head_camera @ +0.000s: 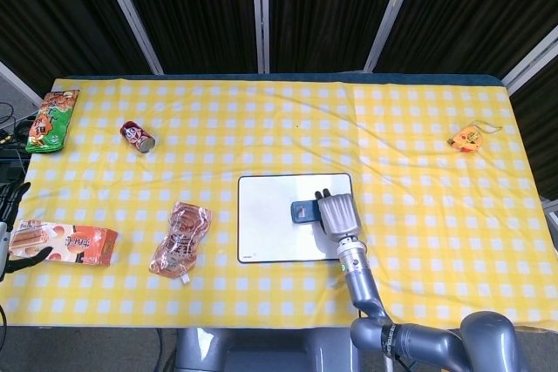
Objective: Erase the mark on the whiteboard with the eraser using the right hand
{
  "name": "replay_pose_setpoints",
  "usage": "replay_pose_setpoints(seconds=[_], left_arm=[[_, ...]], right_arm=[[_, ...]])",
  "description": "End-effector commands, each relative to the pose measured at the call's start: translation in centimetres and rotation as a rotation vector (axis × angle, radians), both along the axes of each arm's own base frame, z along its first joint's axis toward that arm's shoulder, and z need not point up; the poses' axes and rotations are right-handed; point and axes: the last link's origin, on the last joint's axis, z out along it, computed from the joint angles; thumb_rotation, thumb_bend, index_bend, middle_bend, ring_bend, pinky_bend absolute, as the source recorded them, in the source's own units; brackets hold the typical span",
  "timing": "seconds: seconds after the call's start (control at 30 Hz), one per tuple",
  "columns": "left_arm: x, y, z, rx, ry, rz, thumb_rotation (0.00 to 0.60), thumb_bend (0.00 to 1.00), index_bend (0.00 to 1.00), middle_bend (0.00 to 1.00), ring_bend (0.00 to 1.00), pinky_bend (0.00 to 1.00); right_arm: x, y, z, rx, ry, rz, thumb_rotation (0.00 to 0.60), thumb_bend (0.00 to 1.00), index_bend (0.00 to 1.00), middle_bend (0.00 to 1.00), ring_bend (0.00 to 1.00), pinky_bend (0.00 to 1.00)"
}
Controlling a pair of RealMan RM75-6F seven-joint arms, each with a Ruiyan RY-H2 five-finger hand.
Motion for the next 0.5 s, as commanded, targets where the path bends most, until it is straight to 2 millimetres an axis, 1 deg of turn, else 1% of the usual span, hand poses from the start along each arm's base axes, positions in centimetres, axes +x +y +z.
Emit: replay_pose_setpoints(seconds=[0.03,0.27,0.37,0.5], left_arm=[[0.0,0.0,-0.1,-0.002,0.003,-0.001,0.600,0.11,0.00,0.00,0.00,0.00],[0.3,0.0,-0.3,-0.005,0.009,-0.010,0.600,0.11,0.00,0.00,0.00,0.00],[0.4,-0.1,-0.3,-0.005,0.011,-0.015,0.600,0.11,0.00,0.00,0.00,0.00],[0.5,-0.2,-0.3,-0.002,0.013,-0.020,0.600,0.11,0.00,0.00,0.00,0.00]], right_arm=[[-1.1,-0.3,0.7,-0.020,0.014,-0.026,0.600,0.30,0.82,0.70,0.70,0.77],[-3.2,-0.7,2.6,-0.068,0.028,-0.069,0.600,0.30,0.82,0.70,0.70,0.77],[-4.5,-0.8,4.5,-0.111,0.031,-0.092,0.600,0.30,0.82,0.70,0.70,0.77],[-5.1,-0.3,6.1,-0.131,0.039,-0.088,0.600,0.30,0.82,0.70,0.70,0.77]])
